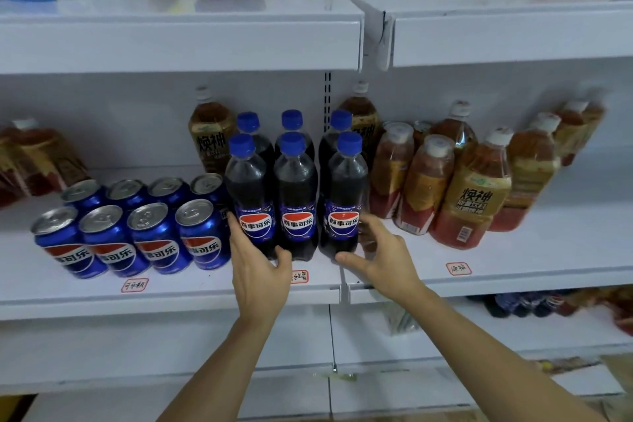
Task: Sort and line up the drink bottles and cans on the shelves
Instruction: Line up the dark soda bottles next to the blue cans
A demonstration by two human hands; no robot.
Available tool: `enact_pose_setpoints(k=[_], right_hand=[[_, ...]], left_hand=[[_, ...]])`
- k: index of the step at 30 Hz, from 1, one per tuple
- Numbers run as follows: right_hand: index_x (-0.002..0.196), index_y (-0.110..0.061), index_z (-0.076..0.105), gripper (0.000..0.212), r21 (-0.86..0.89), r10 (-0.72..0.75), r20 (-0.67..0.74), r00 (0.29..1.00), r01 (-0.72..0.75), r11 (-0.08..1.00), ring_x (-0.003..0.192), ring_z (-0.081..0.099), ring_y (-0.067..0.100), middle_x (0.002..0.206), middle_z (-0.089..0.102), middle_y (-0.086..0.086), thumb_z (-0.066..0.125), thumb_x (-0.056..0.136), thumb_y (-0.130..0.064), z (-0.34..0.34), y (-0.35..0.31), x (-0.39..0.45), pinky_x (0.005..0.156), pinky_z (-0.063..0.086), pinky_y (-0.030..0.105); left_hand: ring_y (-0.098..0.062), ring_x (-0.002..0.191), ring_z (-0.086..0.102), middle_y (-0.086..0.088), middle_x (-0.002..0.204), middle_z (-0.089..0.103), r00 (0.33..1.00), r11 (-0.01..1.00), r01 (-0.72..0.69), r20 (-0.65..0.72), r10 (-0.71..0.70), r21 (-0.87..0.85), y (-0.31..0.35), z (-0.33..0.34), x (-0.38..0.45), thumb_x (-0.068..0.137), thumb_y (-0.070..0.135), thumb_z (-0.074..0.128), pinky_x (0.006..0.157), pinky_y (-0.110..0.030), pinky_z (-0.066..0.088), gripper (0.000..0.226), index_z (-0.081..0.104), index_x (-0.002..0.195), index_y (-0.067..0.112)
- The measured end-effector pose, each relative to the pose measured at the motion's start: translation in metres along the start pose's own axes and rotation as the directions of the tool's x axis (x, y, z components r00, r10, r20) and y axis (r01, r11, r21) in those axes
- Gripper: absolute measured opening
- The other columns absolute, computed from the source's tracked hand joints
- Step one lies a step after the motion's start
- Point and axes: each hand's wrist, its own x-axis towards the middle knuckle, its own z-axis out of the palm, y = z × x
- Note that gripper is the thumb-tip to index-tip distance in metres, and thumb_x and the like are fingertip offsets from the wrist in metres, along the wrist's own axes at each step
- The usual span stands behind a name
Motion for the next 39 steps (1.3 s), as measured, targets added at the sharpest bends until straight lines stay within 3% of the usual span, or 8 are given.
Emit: enact_pose_setpoints(k=[12, 22, 25, 27, 29, 31, 34, 39], right_hand=[[0.139, -0.029, 0.056, 0.077, -0.001, -0.011, -0.012, 1.000, 0.011, 1.000, 0.105, 0.067, 0.002, 0.117, 0.072, -0.014, 0.090, 0.071, -0.041, 0.002, -0.002, 0.000, 0.092, 0.055, 0.023], [0.148, -0.033, 0.042, 0.082, -0.079, -0.004, 0.050, 0.999, 0.008, 0.997, 0.107, 0.063, 0.003, 0.126, 0.067, -0.016, 0.081, 0.078, -0.054, 0.001, -0.003, -0.002, 0.094, 0.053, 0.024], [0.149, -0.031, 0.039, 0.069, 0.166, 0.027, 0.053, 0.998, -0.036, 0.985, 0.117, 0.062, 0.007, 0.137, 0.060, -0.012, 0.056, 0.091, -0.064, -0.005, -0.003, -0.002, 0.095, 0.052, 0.026], [0.146, -0.027, 0.041, 0.049, 0.315, 0.117, 0.015, 0.993, -0.116, 0.942, 0.118, 0.063, 0.020, 0.138, 0.059, 0.001, 0.043, 0.104, -0.050, -0.010, -0.003, 0.010, 0.092, 0.054, 0.034], [0.147, -0.024, 0.039, 0.039, 0.240, 0.136, 0.034, 0.990, -0.140, 0.960, 0.120, 0.061, 0.024, 0.138, 0.059, 0.005, 0.045, 0.108, -0.022, -0.014, -0.003, 0.033, 0.090, 0.051, 0.035], [0.148, -0.024, 0.038, 0.048, 0.088, 0.084, 0.102, 0.991, -0.093, 0.992, 0.117, 0.061, 0.020, 0.132, 0.062, 0.001, 0.050, 0.104, -0.008, -0.016, -0.005, 0.053, 0.095, 0.051, 0.038], [0.144, -0.021, 0.045, 0.049, -0.023, 0.031, 0.193, 0.981, -0.027, 0.999, 0.119, 0.061, 0.020, 0.133, 0.063, 0.004, 0.057, 0.099, -0.006, -0.016, -0.005, 0.069, 0.106, 0.049, 0.045], [0.122, -0.031, 0.053, 0.041, -0.018, -0.027, 0.176, 0.984, 0.030, 0.999, 0.110, 0.066, 0.022, 0.120, 0.068, 0.003, 0.065, 0.095, -0.004, -0.017, 0.004, 0.078, 0.099, 0.054, 0.049]], left_hand=[[-0.024, 0.142, 0.043, -0.005, 0.157, 0.039, 1.000, 1.000, 0.018, 0.024, -0.018, 0.012, -0.005, -0.003, 0.002, 0.085, 0.009, 0.073, 0.111, -0.049, 0.047, 0.095, 0.016, 0.160, 0.021], [-0.023, 0.141, 0.044, -0.004, 0.156, 0.041, 0.997, 0.999, 0.039, 0.064, -0.039, 0.004, -0.007, -0.005, 0.005, 0.084, 0.011, 0.076, 0.110, -0.046, 0.047, 0.096, 0.017, 0.159, 0.024], [-0.022, 0.140, 0.044, -0.003, 0.156, 0.041, 0.995, 0.999, 0.044, 0.090, -0.042, -0.015, -0.010, -0.007, 0.006, 0.083, 0.012, 0.077, 0.110, -0.043, 0.047, 0.098, 0.017, 0.159, 0.024], [-0.022, 0.141, 0.044, -0.003, 0.156, 0.041, 0.994, 0.998, 0.055, 0.100, -0.051, -0.036, -0.010, -0.009, 0.007, 0.083, 0.011, 0.078, 0.109, -0.039, 0.046, 0.098, 0.017, 0.160, 0.024], [-0.021, 0.141, 0.044, -0.003, 0.157, 0.041, 0.994, 0.997, 0.064, 0.095, -0.060, -0.041, -0.010, -0.009, 0.008, 0.084, 0.011, 0.077, 0.108, -0.035, 0.043, 0.098, 0.017, 0.160, 0.023], [-0.022, 0.140, 0.045, -0.003, 0.156, 0.042, 0.994, 0.997, 0.064, 0.092, -0.060, -0.039, -0.010, -0.009, 0.008, 0.084, 0.011, 0.077, 0.108, -0.038, 0.045, 0.098, 0.017, 0.160, 0.023], [-0.023, 0.136, 0.049, -0.002, 0.154, 0.045, 0.993, 0.997, 0.066, 0.105, -0.062, -0.026, -0.011, -0.010, 0.007, 0.083, 0.012, 0.077, 0.107, -0.042, 0.048, 0.097, 0.018, 0.159, 0.023], [-0.022, 0.130, 0.054, -0.001, 0.147, 0.051, 0.992, 0.997, 0.067, 0.108, -0.064, -0.024, -0.010, -0.009, 0.009, 0.082, 0.012, 0.077, 0.103, -0.041, 0.050, 0.091, 0.025, 0.156, 0.024]])
